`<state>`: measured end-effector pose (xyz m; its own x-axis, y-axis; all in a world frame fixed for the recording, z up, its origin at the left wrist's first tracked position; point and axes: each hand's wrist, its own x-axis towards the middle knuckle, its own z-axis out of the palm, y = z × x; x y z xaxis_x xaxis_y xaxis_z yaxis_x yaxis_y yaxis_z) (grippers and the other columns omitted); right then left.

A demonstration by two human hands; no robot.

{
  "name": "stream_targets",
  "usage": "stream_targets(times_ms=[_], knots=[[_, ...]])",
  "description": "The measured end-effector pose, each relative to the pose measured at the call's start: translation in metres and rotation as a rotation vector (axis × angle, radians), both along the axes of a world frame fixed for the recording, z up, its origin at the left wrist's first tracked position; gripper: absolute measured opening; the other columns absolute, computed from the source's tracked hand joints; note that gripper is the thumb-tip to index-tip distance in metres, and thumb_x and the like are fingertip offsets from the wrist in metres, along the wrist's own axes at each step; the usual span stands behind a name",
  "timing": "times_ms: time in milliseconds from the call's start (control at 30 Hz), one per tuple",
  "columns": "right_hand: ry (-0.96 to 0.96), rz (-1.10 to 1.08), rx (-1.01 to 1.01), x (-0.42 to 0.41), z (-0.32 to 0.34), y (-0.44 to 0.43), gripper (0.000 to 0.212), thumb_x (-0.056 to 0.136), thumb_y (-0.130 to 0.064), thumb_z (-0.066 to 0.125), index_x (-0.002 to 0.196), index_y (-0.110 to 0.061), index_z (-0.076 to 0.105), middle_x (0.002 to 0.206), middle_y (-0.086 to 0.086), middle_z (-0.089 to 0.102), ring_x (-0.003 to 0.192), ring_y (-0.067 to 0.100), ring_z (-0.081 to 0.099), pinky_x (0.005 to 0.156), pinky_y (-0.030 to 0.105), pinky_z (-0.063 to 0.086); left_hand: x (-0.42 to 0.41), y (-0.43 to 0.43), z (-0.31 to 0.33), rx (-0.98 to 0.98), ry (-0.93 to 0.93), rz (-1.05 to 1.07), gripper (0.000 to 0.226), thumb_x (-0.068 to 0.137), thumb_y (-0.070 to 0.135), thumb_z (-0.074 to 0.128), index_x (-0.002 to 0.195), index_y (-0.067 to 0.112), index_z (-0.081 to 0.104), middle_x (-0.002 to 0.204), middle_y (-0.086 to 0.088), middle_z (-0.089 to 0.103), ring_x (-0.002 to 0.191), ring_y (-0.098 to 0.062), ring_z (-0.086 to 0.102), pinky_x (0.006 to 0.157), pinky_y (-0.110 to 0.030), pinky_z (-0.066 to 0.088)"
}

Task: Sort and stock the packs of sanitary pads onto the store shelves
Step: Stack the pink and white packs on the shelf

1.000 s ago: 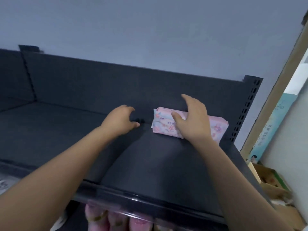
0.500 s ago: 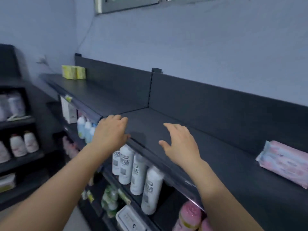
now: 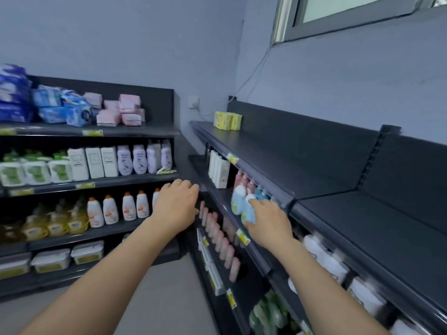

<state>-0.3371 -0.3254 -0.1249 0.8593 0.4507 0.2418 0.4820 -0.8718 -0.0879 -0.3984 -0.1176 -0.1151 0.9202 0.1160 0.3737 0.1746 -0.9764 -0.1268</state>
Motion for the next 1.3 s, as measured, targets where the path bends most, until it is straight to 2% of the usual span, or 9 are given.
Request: stream_targets(times_ms=[267, 433, 633, 800, 900, 1300], knots=[[-0.01, 0.133, 0.012, 0.037, 0.005, 0.114, 0.039, 0.094, -0.035, 0.055, 0.129, -0.018, 0.048, 0.129, 0.006, 0.053, 0.121, 0.027, 0.044, 0.091, 0.036, 0.04, 0.008, 0.099, -0.011, -0.018, 0.025, 0.141, 0.049, 0.091, 0.041, 0.057, 0.132, 0.018, 0.046, 0.131, -0.001, 0.051, 0.124, -0.023, 0.044, 0.099, -0.035, 0.038], [-0.004, 0.211, -0.009, 0.073, 0.001, 0.171, 0.051, 0.093, -0.038, 0.057, 0.137, -0.018, 0.042, 0.134, 0.006, 0.05, 0.126, 0.027, 0.042, 0.098, 0.038, 0.041, 0.029, 0.146, -0.017, -0.018, 0.034, 0.218, 0.049, 0.09, 0.042, 0.058, 0.132, 0.019, 0.046, 0.131, 0.0, 0.051, 0.124, -0.021, 0.044, 0.098, -0.034, 0.037], [-0.055, 0.325, 0.031, 0.135, 0.003, 0.248, 0.053, 0.094, -0.037, 0.057, 0.141, -0.019, 0.038, 0.136, 0.005, 0.048, 0.127, 0.027, 0.04, 0.1, 0.038, 0.04, 0.075, 0.207, -0.018, -0.033, 0.014, 0.324, 0.048, 0.091, 0.043, 0.057, 0.131, 0.02, 0.045, 0.129, 0.001, 0.052, 0.123, -0.02, 0.044, 0.097, -0.033, 0.037], [-0.072, 0.413, 0.1, 0.188, 0.009, 0.309, 0.051, 0.094, -0.039, 0.057, 0.138, -0.02, 0.04, 0.136, 0.002, 0.048, 0.126, 0.025, 0.04, 0.098, 0.036, 0.037, 0.119, 0.254, -0.015, -0.076, -0.023, 0.418, 0.058, 0.093, 0.046, 0.054, 0.142, 0.022, 0.038, 0.137, 0.003, 0.049, 0.13, -0.02, 0.041, 0.103, -0.036, 0.035], [-0.069, 0.46, 0.13, 0.216, 0.009, 0.343, 0.048, 0.093, -0.038, 0.057, 0.136, -0.021, 0.042, 0.134, 0.001, 0.048, 0.126, 0.023, 0.039, 0.098, 0.036, 0.037, 0.14, 0.282, -0.016, -0.071, -0.035, 0.463, 0.057, 0.093, 0.048, 0.052, 0.142, 0.022, 0.038, 0.136, 0.004, 0.049, 0.129, -0.019, 0.041, 0.103, -0.034, 0.035], [0.062, 0.472, 0.172, 0.314, -0.011, 0.487, 0.053, 0.094, -0.037, 0.058, 0.14, -0.02, 0.04, 0.14, 0.003, 0.046, 0.132, 0.023, 0.035, 0.104, 0.036, 0.036, 0.23, 0.417, -0.029, -0.112, -0.074, 0.536, 0.053, 0.091, 0.044, 0.056, 0.137, 0.021, 0.043, 0.134, 0.004, 0.051, 0.128, -0.019, 0.042, 0.103, -0.034, 0.035]])
